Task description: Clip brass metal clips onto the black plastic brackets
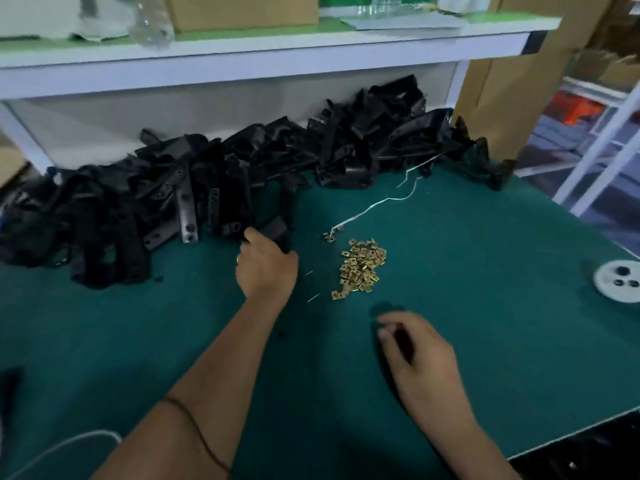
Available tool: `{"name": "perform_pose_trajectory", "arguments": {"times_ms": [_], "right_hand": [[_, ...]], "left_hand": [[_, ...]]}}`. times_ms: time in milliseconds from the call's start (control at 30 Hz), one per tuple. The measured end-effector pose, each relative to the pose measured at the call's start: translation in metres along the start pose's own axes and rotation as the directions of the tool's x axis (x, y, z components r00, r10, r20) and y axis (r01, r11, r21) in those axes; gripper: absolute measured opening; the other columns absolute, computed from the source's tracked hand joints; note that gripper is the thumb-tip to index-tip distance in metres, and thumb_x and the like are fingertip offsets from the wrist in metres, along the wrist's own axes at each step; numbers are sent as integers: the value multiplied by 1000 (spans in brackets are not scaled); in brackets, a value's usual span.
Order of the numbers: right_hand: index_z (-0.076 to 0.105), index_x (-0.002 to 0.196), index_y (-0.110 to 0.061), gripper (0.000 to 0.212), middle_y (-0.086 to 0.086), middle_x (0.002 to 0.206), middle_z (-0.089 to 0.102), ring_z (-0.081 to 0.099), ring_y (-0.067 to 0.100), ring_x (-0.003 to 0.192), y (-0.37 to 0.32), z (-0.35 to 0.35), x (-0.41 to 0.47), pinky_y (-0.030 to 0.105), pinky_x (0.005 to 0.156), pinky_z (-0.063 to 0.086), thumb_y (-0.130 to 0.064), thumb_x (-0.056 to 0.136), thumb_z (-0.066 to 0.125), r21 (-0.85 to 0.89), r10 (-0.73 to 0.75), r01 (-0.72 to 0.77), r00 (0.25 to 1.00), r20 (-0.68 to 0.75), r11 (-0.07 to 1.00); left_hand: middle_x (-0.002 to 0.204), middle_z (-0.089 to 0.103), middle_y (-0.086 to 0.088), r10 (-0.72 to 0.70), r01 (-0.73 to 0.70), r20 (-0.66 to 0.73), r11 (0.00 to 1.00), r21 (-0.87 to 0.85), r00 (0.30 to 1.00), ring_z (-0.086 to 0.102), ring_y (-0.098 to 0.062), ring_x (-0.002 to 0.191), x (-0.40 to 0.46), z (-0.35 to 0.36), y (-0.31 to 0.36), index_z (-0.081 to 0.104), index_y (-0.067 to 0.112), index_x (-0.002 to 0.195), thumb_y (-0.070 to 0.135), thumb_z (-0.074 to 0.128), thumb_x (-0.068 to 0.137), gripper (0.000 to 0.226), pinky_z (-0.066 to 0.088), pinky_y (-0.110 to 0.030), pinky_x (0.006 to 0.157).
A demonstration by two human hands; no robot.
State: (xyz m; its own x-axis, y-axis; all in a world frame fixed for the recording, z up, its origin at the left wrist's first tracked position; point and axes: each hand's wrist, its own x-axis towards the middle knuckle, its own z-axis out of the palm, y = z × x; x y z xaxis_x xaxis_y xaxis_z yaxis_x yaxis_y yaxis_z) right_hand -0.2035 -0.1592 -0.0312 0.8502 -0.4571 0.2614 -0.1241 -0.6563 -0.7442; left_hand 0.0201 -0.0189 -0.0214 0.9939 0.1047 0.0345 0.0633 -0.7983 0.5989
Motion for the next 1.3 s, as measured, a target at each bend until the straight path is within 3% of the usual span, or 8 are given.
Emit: {"name": "perform_pose_trajectory", "arguments": {"times_ms": [200,300,400,533,633,1000,1133,1300], "right_hand": [[76,107,-23,14,-8,95,61,58,6,86,-2,54,52,14,78,43,-16,95,74,7,-71,71,996,54,997],[78,104,-23,11,-7,96,60,59,5,81,0,65,64,17,74,45,-19,95,75,-35,-94,97,992,79,995],[77,99,-20,5,-8,95,61,59,-1,84,0,66,64,5,76,40,-19,93,77,-35,-74,77,994,78,996],[74,92,-17,6,-7,92,61,59,3,82,-2,62,59,12,74,43,-18,90,81,-25,-57,60,995,82,998],[74,90,-16,9,-7,93,65,61,5,84,-8,59,55,16,78,47,-19,89,82,12,-42,42,998,38,999],[68,94,-29,21,-7,86,74,72,14,82,-21,50,-12,19,76,54,-9,95,74,366,130,-126,991,13,922],[73,94,-31,24,-3,87,77,74,11,80,-33,50,-40,17,72,56,-7,95,74,492,156,-171,985,71,853],[72,90,-19,15,5,78,74,69,14,67,-37,49,-51,19,64,54,-13,101,65,612,219,-218,973,75,760]], "left_hand": [[93,66,19,91,-79,21,937,-340,996,64,1,78,-34,-31,-47,34,27,153,40,75,83,82,52,-19,67],[81,69,10,163,-128,40,884,-450,986,59,-12,58,-70,-53,-90,58,33,119,34,57,92,27,46,-23,47],[87,68,13,276,-239,43,890,-389,960,52,-14,51,-82,-75,-120,54,35,116,18,42,100,27,40,-29,41],[110,53,22,518,-522,73,851,47,852,49,-10,89,-96,-92,-138,40,32,142,-3,58,86,69,45,-30,76],[112,52,10,660,-700,235,684,206,714,49,-19,102,-106,-90,-145,41,27,144,18,62,77,71,44,-38,91],[141,44,4,690,-761,358,639,107,630,36,-20,144,-152,-70,-123,46,17,146,94,40,77,104,14,-60,123],[129,45,18,622,-633,301,771,-73,723,40,-7,137,-169,-56,-94,55,30,130,84,47,83,72,6,-52,126],[126,52,20,670,-647,282,740,-184,686,40,-1,138,-164,-55,-97,57,28,128,66,64,83,60,4,-45,128]]}}
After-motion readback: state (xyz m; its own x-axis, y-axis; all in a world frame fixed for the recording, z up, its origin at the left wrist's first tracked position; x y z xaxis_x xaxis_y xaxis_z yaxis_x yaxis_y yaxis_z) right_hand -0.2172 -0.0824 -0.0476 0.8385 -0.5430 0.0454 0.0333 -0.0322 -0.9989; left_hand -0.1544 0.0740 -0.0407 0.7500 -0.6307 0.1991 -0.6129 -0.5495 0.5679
